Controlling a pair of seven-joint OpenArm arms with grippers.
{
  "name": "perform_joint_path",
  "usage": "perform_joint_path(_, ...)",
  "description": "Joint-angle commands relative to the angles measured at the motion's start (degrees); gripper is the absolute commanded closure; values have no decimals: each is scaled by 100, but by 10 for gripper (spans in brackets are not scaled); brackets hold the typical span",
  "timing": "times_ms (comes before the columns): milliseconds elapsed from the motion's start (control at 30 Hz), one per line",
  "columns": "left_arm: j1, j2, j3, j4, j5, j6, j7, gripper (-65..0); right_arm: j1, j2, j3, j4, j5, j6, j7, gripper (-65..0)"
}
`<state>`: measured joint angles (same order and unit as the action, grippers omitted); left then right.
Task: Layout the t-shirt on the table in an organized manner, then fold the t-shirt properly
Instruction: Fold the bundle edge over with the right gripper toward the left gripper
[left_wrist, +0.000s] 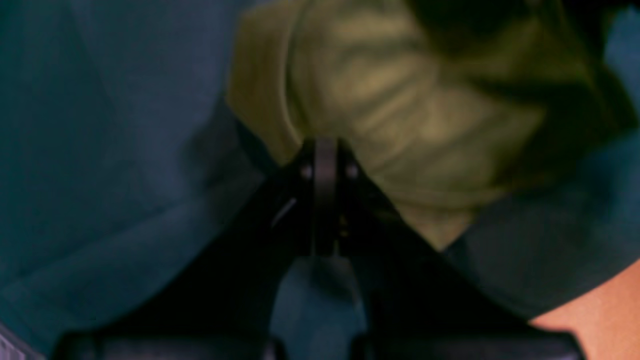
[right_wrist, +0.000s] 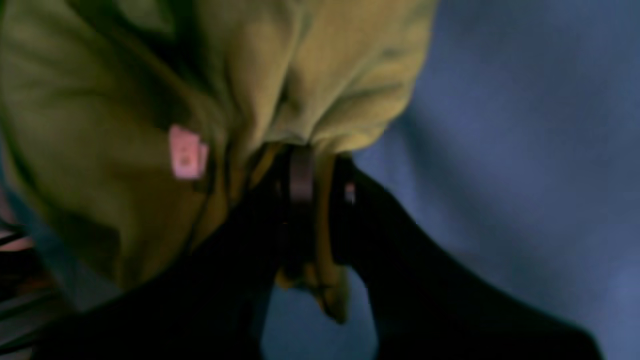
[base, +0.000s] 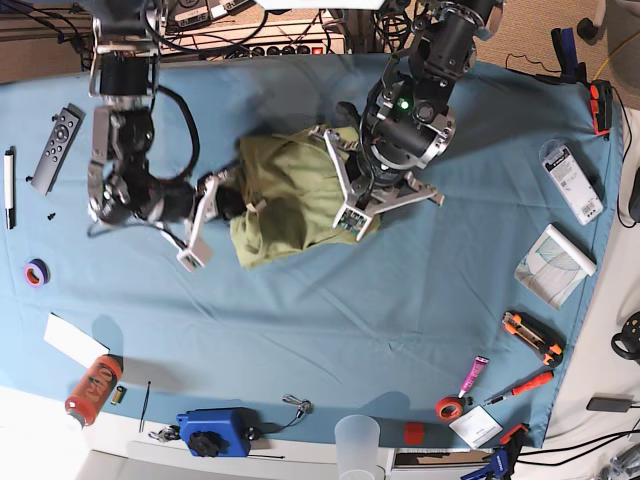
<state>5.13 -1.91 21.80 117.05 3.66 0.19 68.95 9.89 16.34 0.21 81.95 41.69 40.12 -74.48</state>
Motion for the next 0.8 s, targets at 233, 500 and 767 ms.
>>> perform_joint_path(233, 15, 44, 9, 120, 92, 2, 85, 0, 1119, 63, -1067, -621, -579, -12, 730, 0)
perform_joint_path(500, 234, -175, 9, 179, 752, 313, 181, 0, 2006, -155, -1727, -1816, -1180, -12, 1270, 0)
perform_joint_path(767, 361, -302, 4, 315, 1180, 474, 175, 0, 2621, -623, -1954, -1834, -1843, -12, 1379, 0)
